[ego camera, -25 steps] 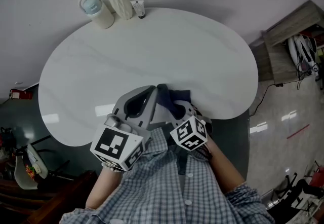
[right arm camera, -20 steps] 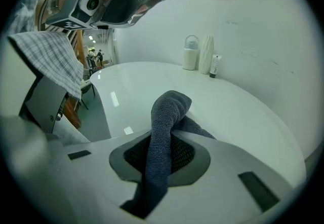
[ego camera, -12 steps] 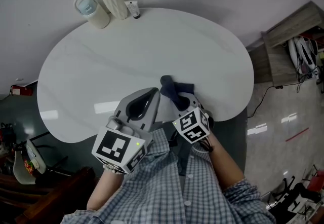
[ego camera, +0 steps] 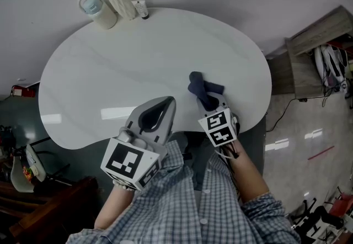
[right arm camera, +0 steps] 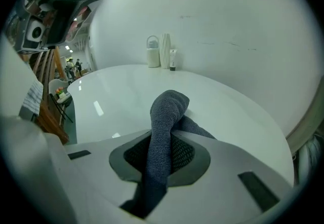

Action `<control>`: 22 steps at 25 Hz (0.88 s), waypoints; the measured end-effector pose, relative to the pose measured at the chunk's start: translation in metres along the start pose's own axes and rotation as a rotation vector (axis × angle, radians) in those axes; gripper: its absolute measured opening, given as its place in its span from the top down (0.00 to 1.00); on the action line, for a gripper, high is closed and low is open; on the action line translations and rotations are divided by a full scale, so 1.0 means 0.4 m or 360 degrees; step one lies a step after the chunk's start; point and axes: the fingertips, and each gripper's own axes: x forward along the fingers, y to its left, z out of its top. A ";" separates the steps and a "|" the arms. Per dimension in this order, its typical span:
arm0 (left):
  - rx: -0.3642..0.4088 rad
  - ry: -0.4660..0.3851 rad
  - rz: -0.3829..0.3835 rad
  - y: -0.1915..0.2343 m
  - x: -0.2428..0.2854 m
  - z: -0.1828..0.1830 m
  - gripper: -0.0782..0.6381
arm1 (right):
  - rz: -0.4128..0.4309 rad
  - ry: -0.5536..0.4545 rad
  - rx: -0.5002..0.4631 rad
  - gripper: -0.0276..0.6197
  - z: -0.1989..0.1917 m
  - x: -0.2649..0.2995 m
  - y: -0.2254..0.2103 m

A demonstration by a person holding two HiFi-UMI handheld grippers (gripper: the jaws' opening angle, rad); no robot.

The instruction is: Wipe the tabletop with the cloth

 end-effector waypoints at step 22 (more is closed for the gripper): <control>-0.0024 0.0009 0.0056 -0.098 0.101 0.006 0.88 | -0.0537 0.0029 0.0419 0.88 -0.175 -0.156 -0.500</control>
